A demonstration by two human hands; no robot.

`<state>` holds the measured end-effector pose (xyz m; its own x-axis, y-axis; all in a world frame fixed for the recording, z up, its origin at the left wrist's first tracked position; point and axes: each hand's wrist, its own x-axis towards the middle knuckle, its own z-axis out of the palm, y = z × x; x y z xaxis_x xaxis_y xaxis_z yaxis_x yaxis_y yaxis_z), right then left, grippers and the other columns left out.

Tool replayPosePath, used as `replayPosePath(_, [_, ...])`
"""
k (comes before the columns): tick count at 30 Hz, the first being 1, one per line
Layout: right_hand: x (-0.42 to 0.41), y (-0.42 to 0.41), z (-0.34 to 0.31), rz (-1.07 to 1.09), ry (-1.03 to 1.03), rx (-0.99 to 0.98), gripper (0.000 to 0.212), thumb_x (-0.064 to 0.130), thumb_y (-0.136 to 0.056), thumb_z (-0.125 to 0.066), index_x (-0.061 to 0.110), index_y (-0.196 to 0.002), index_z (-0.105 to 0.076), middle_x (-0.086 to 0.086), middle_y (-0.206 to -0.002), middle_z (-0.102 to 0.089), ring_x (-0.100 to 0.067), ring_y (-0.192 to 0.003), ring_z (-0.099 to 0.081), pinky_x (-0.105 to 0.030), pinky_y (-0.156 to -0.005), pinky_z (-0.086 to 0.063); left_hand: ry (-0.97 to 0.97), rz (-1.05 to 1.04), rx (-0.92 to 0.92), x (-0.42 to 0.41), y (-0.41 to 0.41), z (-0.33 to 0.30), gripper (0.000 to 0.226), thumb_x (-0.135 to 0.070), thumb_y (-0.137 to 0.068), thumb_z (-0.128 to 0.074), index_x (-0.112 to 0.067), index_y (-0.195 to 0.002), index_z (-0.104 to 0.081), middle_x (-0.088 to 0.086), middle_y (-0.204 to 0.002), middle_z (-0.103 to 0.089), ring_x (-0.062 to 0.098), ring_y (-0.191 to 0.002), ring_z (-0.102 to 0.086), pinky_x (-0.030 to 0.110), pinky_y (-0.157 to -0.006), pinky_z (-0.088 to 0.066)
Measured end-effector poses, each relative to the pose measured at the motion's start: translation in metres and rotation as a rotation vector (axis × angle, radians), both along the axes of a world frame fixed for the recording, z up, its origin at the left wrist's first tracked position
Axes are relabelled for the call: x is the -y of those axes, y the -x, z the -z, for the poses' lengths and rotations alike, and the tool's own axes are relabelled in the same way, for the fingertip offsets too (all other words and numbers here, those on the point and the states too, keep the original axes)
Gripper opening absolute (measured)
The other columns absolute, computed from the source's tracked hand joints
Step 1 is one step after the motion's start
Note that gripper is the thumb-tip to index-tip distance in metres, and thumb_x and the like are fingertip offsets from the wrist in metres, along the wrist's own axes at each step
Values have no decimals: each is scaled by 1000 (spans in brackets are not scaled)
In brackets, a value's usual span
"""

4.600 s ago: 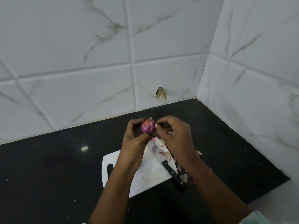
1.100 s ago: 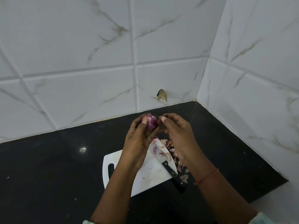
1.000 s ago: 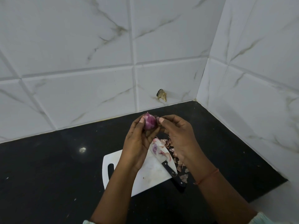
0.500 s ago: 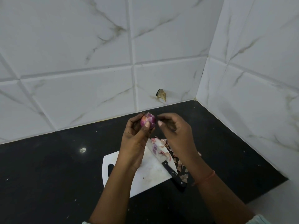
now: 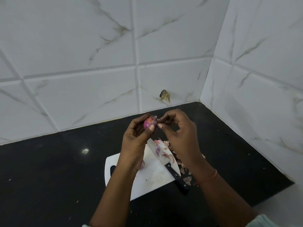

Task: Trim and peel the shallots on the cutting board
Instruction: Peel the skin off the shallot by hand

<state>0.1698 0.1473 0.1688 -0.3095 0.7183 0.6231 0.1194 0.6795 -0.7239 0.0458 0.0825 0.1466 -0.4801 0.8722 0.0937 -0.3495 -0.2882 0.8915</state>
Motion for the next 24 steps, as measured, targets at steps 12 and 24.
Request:
replayPosePath(12, [-5,-1,-3,-111,44,131,27,-5,-87,-57,19,-96,-50,3,-92,-57,-15,-90,-57,-36,-79,-53,51,-34,-200,2,-1,-3,41,-5,-79,-75,-10,-119,-65,4,-114,-72,20,-109,-67,36,-93,-56])
replayPosePath(24, [1,2,8,-168,72,-19,21,1,-92,-47,21,-97,-46,2,-92,-53,-16,-87,-56,-41,-79,-54,87,22,88,0,-14,-7,48,-31,-75,-71,-11,-118,-64,12,-115,-71,24,-103,-69,30,-82,-57])
